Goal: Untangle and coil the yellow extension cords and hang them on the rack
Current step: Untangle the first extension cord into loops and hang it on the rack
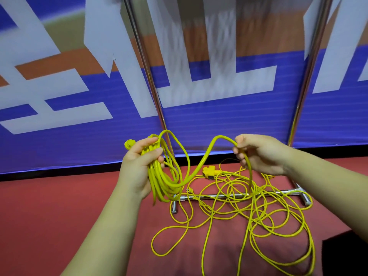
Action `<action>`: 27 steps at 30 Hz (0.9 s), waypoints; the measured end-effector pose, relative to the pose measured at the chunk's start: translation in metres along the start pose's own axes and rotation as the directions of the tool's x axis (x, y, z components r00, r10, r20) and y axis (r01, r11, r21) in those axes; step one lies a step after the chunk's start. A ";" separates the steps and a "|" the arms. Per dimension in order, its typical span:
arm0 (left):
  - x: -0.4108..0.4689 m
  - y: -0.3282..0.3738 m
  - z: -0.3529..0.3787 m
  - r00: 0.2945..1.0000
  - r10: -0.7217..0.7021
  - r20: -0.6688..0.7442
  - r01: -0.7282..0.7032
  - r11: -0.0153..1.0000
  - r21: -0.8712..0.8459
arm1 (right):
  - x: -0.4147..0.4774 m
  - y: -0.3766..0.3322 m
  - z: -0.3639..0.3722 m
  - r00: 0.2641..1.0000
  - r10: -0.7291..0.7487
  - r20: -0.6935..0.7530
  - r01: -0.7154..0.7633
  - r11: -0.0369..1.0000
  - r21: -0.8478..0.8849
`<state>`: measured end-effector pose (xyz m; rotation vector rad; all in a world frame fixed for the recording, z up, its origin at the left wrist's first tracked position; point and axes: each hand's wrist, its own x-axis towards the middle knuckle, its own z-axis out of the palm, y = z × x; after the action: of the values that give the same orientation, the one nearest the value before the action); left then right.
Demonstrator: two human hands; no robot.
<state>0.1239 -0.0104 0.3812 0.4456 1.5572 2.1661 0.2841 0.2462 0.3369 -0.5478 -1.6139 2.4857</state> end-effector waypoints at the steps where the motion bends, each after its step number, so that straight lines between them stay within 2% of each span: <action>1: 0.000 -0.002 0.002 1.000 -0.005 0.005 0.005 1.000 0.014 | -0.004 -0.005 -0.001 0.999 0.013 0.046 -0.014 1.000 0.024; 6: -0.003 -0.008 0.007 0.999 -0.031 0.026 0.029 0.996 0.084 | -0.017 -0.015 -0.014 0.974 0.151 0.168 -0.131 0.984 -0.125; 9: -0.005 -0.012 0.011 0.997 -0.061 0.056 0.052 0.988 0.147 | -0.021 -0.013 -0.019 0.956 0.266 0.122 -0.210 0.914 -0.346; 11: -0.009 -0.014 0.016 0.992 -0.088 0.092 0.068 0.976 0.205 | -0.020 -0.012 -0.019 0.959 0.277 0.056 -0.222 0.863 -0.453; 14: -0.014 -0.018 0.025 0.977 -0.150 0.152 0.098 0.948 0.303 | -0.017 -0.013 -0.015 0.992 0.120 -0.045 -0.125 0.822 -0.555; 17: -0.019 -0.024 0.036 0.949 -0.245 0.198 0.155 0.911 0.383 | -0.015 -0.017 -0.007 0.994 -0.084 -0.069 0.020 0.768 -0.640; 19: -0.022 -0.029 0.042 0.927 -0.316 0.202 0.212 0.886 0.413 | -0.015 -0.019 -0.002 0.984 -0.174 -0.045 0.096 0.721 -0.686; 21: -0.024 -0.033 0.047 0.903 -0.366 0.224 0.247 0.870 0.426 | -0.017 -0.021 0.004 0.969 -0.246 -0.007 0.153 0.627 -0.764; 25: -0.027 -0.040 0.053 0.868 -0.421 0.264 0.250 0.829 0.500 | -0.019 -0.023 0.013 0.932 -0.353 0.078 0.246 0.461 -0.853; 27: -0.028 -0.039 0.055 0.858 -0.442 0.261 0.255 0.808 0.530 | -0.021 -0.023 0.014 0.915 -0.390 0.106 0.280 0.423 -0.862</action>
<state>0.1812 0.0307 0.3612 0.6186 1.7724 1.3038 0.2958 0.2374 0.3677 -0.3539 -2.5561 1.1549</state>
